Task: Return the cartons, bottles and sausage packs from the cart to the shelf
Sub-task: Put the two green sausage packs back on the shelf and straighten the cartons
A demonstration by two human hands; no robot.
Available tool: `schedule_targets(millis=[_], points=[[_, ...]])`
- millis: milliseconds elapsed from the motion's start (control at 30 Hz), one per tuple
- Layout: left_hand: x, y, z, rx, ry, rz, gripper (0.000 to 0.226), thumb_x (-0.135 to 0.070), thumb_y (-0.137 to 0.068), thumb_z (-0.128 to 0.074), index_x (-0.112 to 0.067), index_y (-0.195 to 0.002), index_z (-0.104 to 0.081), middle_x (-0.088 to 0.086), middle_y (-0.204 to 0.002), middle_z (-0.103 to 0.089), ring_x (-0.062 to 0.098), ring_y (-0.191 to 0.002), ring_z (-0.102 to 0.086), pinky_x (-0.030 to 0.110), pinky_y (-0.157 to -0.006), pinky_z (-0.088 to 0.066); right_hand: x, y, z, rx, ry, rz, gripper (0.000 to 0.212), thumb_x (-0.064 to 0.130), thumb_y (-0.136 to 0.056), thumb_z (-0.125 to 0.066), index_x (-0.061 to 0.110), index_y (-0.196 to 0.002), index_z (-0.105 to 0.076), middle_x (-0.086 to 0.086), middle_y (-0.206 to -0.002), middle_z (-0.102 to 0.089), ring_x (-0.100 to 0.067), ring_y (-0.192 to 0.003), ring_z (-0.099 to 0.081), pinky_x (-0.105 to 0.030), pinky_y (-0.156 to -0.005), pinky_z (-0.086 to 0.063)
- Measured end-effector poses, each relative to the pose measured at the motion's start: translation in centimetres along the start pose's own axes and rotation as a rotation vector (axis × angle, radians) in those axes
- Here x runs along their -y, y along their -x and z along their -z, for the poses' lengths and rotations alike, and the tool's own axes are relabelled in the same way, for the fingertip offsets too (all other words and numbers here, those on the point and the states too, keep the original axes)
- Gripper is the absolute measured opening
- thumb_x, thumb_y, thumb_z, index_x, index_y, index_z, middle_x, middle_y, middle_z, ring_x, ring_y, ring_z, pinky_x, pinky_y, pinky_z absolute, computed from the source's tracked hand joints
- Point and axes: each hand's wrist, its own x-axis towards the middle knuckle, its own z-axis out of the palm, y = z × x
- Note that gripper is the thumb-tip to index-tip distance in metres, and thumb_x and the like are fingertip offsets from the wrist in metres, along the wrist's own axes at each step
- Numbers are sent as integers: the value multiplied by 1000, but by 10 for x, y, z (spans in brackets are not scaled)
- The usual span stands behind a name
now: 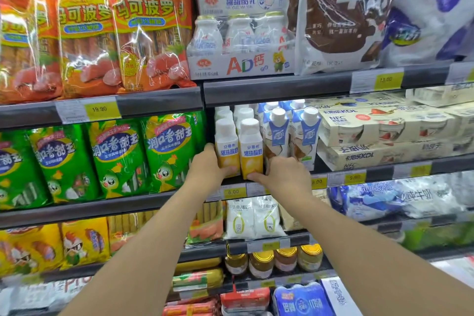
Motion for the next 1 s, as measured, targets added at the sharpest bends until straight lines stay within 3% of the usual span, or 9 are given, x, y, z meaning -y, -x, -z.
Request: schedule_targets(millis=[167, 433, 667, 900, 1000], points=[[0, 0, 2, 8, -9, -14, 54, -34, -78, -82, -16, -120, -53, 4, -118, -68, 28, -112, -63, 48, -96, -51, 1, 1, -1, 8, -62, -57, 56, 74, -76, -61, 18, -81, -63, 5, -64, -45, -22, -75, -54, -32, -60, -45], [0, 2, 6, 33, -12, -26, 52, -29, -80, -81, -15, -122, -54, 5, -119, -68, 26, -110, -64, 46, -96, -52, 4, 0, -4, -8, -83, -98, 55, 75, -75, -62, 19, -78, -62, 0, -75, -61, -25, -83, -65, -33, -63, -52], [1, 3, 9, 54, 3, -23, 51, -25, -81, -80, -16, -124, -55, 3, -120, -68, 24, -108, -64, 39, -94, -52, 4, 3, -5, -23, -98, -95, 57, 76, -75, -60, 19, -73, -57, -1, -74, -61, -26, -81, -65, -36, -65, -57], [0, 5, 8, 39, 25, -16, 52, -26, -82, -80, -16, -126, -54, 3, -122, -67, 24, -111, -63, 40, -95, -52, 3, 6, -2, -16, -159, -78, 53, 73, -76, -62, 19, -77, -60, 1, -73, -63, -23, -79, -65, -35, -65, -55], [3, 8, 8, 39, 52, 10, 63, -29, -77, -84, -16, -129, -52, 3, -122, -67, 23, -111, -64, 40, -95, -52, -8, 11, 3, 6, -231, -82, 50, 69, -76, -67, 20, -74, -59, 4, -72, -63, -17, -75, -62, -31, -60, -48]])
